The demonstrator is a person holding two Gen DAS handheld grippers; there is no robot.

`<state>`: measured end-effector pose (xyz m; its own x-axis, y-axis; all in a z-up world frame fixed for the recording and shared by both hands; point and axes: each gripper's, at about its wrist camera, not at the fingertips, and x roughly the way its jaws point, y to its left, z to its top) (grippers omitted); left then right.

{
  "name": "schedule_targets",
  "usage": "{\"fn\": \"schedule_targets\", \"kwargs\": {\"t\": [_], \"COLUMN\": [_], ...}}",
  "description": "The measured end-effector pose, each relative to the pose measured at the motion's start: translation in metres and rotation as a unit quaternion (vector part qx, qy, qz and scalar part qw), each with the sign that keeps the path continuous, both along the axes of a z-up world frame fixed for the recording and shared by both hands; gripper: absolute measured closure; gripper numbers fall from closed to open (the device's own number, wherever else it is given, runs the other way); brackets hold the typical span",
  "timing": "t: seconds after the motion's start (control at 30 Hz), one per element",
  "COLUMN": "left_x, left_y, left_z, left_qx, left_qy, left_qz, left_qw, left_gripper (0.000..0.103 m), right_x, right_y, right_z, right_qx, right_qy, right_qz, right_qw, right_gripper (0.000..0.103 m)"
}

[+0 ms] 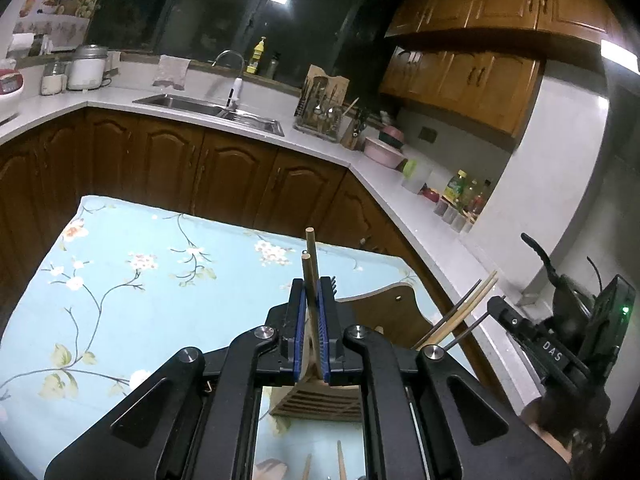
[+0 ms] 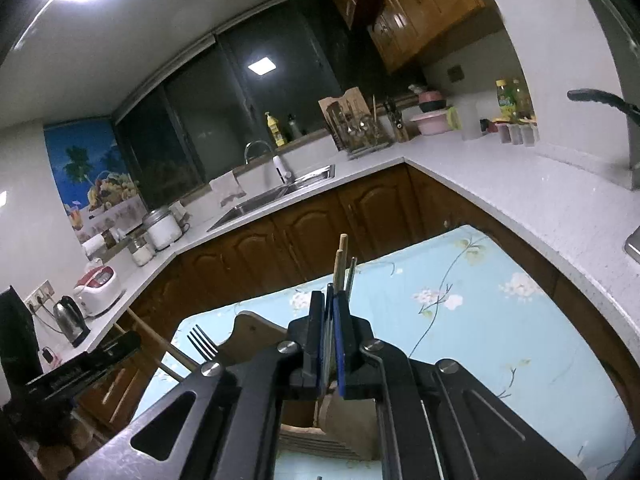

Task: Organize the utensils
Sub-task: 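Lift both held chopsticks and lower them into the caddy slots, then open both tools and move them back to the remaining utensils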

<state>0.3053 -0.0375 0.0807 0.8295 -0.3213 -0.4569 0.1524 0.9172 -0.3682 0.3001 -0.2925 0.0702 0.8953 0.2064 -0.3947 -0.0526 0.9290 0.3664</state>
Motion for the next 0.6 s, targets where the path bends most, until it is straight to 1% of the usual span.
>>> {"fn": "schedule_targets", "kwargs": {"t": [0.33, 0.47, 0.5, 0.53, 0.57, 0.6], "left_x": [0.0019, 0.0041, 0.0043, 0.0031, 0.0017, -0.0014], "left_y": [-0.0019, -0.0029, -0.0034, -0.0027, -0.0018, 0.0000], "left_z": [0.0020, 0.0013, 0.0014, 0.0018, 0.0025, 0.0040], "left_qx": [0.009, 0.012, 0.012, 0.009, 0.006, 0.000], "left_qy": [0.001, 0.011, 0.013, 0.015, 0.016, 0.015], "left_qz": [-0.004, -0.008, -0.009, -0.010, -0.012, -0.014], "left_qw": [1.0000, 0.9998, 0.9998, 0.9998, 0.9998, 0.9998], "left_gripper": [0.097, 0.096, 0.096, 0.096, 0.094, 0.091], "right_x": [0.0000, 0.0006, 0.0005, -0.0002, -0.0008, -0.0027], "right_y": [0.0033, 0.0037, 0.0037, 0.0043, 0.0043, 0.0038], "right_z": [0.0009, 0.0010, 0.0009, 0.0009, 0.0003, 0.0008], "right_qx": [-0.006, -0.004, -0.002, -0.001, 0.000, 0.004], "right_qy": [0.005, 0.006, 0.008, 0.007, 0.010, 0.010], "right_qz": [0.000, 0.001, 0.001, 0.001, 0.000, -0.002], "right_qw": [1.000, 1.000, 1.000, 1.000, 1.000, 1.000], "right_gripper": [0.098, 0.097, 0.094, 0.092, 0.090, 0.083]}}
